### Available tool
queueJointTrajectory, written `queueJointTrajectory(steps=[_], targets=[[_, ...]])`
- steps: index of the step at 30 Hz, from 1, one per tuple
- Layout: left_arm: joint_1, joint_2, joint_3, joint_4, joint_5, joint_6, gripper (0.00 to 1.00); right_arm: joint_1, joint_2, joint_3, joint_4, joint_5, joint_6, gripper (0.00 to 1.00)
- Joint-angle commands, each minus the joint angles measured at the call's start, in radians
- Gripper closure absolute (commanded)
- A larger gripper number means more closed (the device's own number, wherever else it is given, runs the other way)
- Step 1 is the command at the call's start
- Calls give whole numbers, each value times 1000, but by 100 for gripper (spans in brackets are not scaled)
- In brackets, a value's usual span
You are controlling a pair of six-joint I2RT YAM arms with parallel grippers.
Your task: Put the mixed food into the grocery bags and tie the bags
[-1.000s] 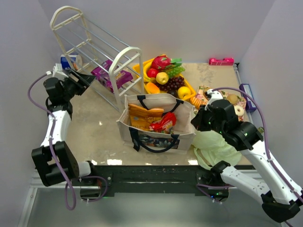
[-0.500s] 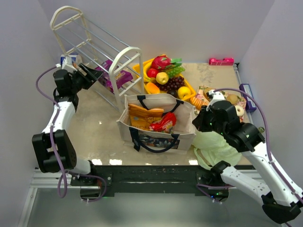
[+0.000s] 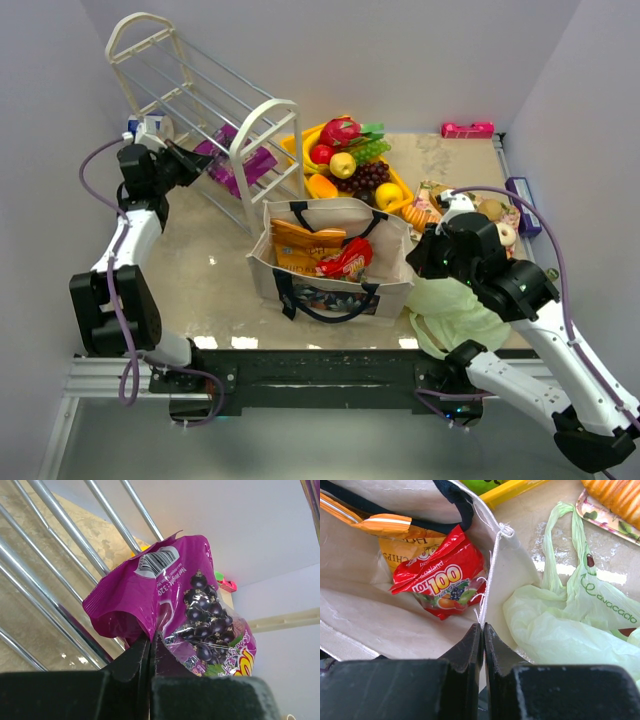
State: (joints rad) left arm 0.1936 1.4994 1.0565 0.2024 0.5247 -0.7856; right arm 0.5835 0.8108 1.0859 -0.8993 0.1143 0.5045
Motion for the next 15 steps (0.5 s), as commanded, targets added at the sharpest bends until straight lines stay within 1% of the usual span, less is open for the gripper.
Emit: queueJointTrajectory(steps=[1,4,6,8,10,11,15], targets=[[18,-93,-33,68,-15,-12,100,-1,-13,19,0,28,-17,91],[58,-192,-70,74,-66,-18,100,-1,-16,22,-3,35,-15,91],[78,-277,-82,36,-120,17,100,-1,-16,22,0,35,-17,91],[79,-362,-90,-1,-176,89,100,1,-15,17,7,30,-17,91],[78,-424,-118,-32,-206,135,100,-1,-13,12,17,27,-18,91],[79,-479,-128,-38,-218,182,100,-1,-9,11,20,27,-20,91],[72,-554,-125,-153,-244,266,100,-1,8,12,37,9,-27,91]])
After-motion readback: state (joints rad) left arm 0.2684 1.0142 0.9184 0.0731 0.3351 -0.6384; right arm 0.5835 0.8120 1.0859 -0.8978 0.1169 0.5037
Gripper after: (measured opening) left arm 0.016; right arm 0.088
